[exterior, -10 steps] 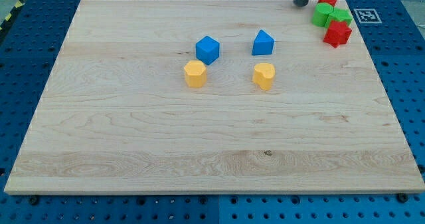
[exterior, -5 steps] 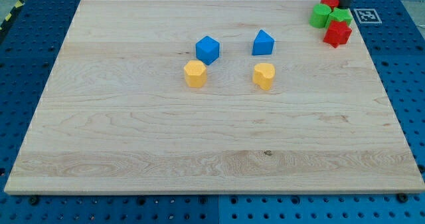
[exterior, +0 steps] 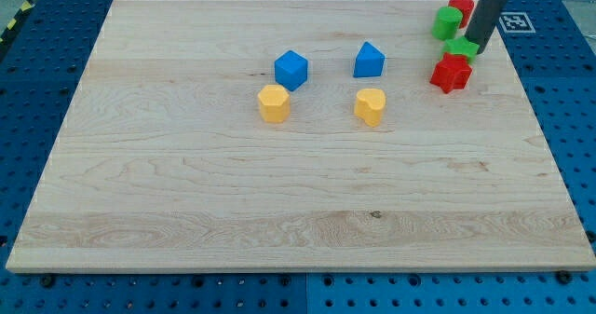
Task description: Push the green star along with red star towards bottom center
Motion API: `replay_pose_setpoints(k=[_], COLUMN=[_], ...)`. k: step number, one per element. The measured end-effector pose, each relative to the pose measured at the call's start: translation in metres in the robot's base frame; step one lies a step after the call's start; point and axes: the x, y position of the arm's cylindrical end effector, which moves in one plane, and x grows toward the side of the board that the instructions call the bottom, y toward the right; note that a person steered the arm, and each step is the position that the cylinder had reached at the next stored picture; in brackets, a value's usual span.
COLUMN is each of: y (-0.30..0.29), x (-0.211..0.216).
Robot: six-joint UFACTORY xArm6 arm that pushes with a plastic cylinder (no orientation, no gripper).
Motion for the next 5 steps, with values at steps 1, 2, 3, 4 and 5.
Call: replay_pose_setpoints(k=[1,2,3,4,5], y=[0.0002,-0.0029,-0.0029,-0.0051,-0.0091], x=[0.0024,0.0023,0.0018,-0.0061,-0.0062])
